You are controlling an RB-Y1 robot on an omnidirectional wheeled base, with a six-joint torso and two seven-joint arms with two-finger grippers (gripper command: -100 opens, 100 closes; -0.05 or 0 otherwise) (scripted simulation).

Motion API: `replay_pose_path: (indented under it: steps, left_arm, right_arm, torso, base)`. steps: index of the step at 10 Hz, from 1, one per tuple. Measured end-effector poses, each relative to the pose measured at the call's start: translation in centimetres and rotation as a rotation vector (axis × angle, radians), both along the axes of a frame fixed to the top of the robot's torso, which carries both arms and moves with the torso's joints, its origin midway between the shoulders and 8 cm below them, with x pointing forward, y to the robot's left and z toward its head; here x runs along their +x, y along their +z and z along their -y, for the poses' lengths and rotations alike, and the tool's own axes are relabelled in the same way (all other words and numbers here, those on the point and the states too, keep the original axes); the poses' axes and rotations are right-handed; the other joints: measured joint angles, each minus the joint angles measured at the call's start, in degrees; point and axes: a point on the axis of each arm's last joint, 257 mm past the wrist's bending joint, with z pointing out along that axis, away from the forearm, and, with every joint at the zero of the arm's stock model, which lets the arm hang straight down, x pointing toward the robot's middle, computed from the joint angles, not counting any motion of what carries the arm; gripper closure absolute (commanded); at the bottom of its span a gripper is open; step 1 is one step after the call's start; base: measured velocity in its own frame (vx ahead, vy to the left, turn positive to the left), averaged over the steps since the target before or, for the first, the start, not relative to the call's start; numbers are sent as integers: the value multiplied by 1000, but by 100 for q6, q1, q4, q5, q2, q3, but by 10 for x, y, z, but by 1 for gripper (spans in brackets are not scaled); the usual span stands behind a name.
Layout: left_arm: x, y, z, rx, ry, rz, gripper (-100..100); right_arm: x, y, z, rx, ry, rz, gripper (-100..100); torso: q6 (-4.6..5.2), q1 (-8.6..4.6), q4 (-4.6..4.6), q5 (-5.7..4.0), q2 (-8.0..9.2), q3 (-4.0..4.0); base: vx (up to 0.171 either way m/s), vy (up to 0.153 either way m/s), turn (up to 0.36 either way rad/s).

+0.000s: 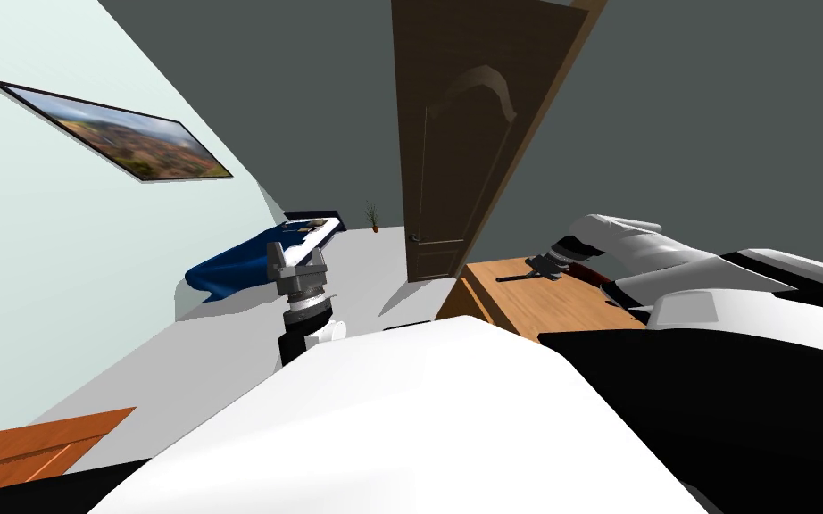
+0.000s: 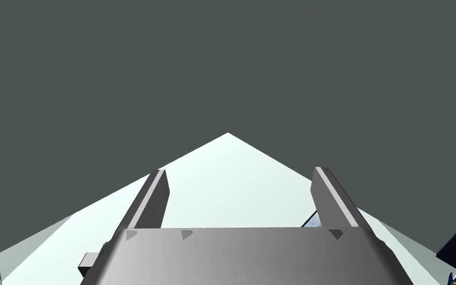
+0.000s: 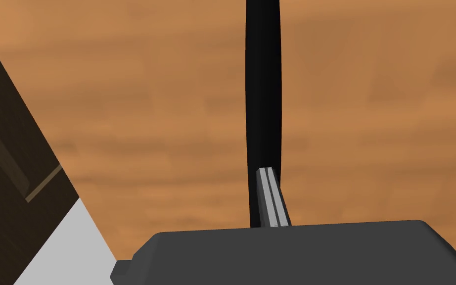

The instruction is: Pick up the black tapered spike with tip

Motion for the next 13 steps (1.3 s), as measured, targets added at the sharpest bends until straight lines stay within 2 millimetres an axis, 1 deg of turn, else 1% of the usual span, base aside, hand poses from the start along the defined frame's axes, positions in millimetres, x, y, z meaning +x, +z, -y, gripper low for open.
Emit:
replay_pose_path:
  steps: [2,4,5,6,8,9,10,11,13]
  left_arm:
    - [0,0,0,0,0,0,0]
    - [0,0,0,0,0,0,0]
    - [0,0,0,0,0,0,0]
    - [0,0,0,0,0,0,0]
    - [0,0,0,0,0,0,0]
    - [0,0,0,0,0,0,0]
    - [0,0,0,0,0,0,0]
    - [0,0,0,0,0,0,0]
    - [0,0,0,0,0,0,0]
  right_arm:
    - [0,0,0,0,0,0,100]
    - [0,0,0,0,0,0,-100]
    - [6,13,7,-23,-5,28,-100]
    - [14,22,13,-43,-13,54,-100]
    - [17,31,20,-65,-19,85,-100]
    - [21,35,23,-74,-26,106,-100]
    - [20,25,19,-56,-27,82,-100]
    - [14,21,15,-41,-16,59,-100]
    - [5,16,6,-20,-11,27,-100]
  torso:
    - [0,0,0,0,-1,-1]
    - [0,0,0,0,-1,-1]
    - [0,3,1,3,2,1]
    - [0,4,1,2,5,3]
    - [1,2,2,1,9,5]
    - [1,6,3,1,12,7]
    - [-5,30,-2,3,-7,-4]
    - [-2,36,-4,9,-16,-9]
    - [-1,12,-3,3,-12,-7]
  base:
    - [0,0,0]
    - [-5,3,-6]
    - [-19,7,-16]
    - [-15,4,-1]
    - [-29,12,-28]
    - [24,92,33]
    - [45,99,33]
    - [34,53,-2]
    - [21,9,11]
